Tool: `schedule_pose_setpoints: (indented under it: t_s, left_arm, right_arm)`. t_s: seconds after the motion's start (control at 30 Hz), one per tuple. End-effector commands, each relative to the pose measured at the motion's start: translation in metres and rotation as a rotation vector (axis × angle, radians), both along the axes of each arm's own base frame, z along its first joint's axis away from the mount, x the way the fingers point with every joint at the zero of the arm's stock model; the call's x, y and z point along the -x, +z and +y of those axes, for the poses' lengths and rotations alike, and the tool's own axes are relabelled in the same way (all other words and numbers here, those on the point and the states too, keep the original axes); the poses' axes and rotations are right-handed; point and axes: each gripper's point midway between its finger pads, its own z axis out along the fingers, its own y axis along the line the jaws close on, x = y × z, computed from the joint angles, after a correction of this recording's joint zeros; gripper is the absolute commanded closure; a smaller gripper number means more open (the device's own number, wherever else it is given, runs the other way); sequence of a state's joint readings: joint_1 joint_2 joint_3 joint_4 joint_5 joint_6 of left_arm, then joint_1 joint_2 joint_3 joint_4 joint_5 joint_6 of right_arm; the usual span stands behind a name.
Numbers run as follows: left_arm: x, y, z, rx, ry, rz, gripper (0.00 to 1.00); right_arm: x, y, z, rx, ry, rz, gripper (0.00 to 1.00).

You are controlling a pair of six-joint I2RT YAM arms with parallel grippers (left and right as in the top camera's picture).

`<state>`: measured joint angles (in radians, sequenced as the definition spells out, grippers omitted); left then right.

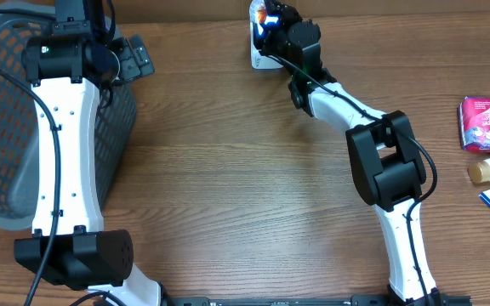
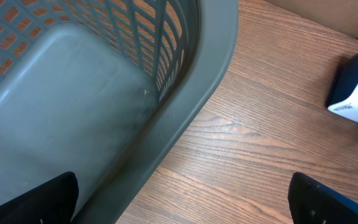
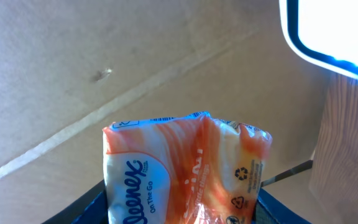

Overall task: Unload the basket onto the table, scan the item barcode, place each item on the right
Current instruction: 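Hold the tissue pack in front of the white scanner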

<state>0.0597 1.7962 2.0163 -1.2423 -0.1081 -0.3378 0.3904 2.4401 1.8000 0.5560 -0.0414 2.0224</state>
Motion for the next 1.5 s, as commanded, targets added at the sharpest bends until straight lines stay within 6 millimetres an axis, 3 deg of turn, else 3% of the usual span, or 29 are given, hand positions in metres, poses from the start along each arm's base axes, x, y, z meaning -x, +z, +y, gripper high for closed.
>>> schedule_pose_setpoints:
  t_s: [0.0,0.47,0.8,0.97,1.07,1.13,1.3,1.47]
  left_arm:
    - [-0.001,-0.005,-0.001,0.004,-0.004,0.014,0.00]
    - [-0.001,-0.005,-0.001,0.004,-0.004,0.014,0.00]
    - [-0.001,-0.005,-0.001,0.004,-0.004,0.014,0.00]
    - [-0.001,-0.005,-0.001,0.004,-0.004,0.014,0.00]
    - [-0.001,-0.005,-0.001,0.004,-0.004,0.014,0.00]
    - [-0.001,-0.005,-0.001,0.004,-0.004,0.014,0.00]
    - [-0.001,-0.005,-0.001,0.004,-0.004,0.014,0.00]
    - [-0.001,-0.005,-0.001,0.004,-0.004,0.014,0.00]
  right_arm:
    - [-0.006,-0.001,-0.005,-0.093,-0.028,0.045,0.43]
    - [-0.007,-0.016,-0.009,-0.105,-0.054,0.105,0.46]
    - [-0.001,-0.032,0.000,-0.083,0.009,0.171,0.46]
    - [-0.001,-0.031,0.001,-0.085,0.010,0.165,0.49]
    - [-0.002,-0.018,0.001,-0.105,0.036,0.120,0.51]
    - [-0.002,0.001,-0.001,-0.088,0.081,0.028,0.53]
    - [0.004,0.068,-0.019,0.237,0.134,-0.463,0.81]
    - [0.023,0.113,-0.023,0.566,0.174,-0.766,0.89]
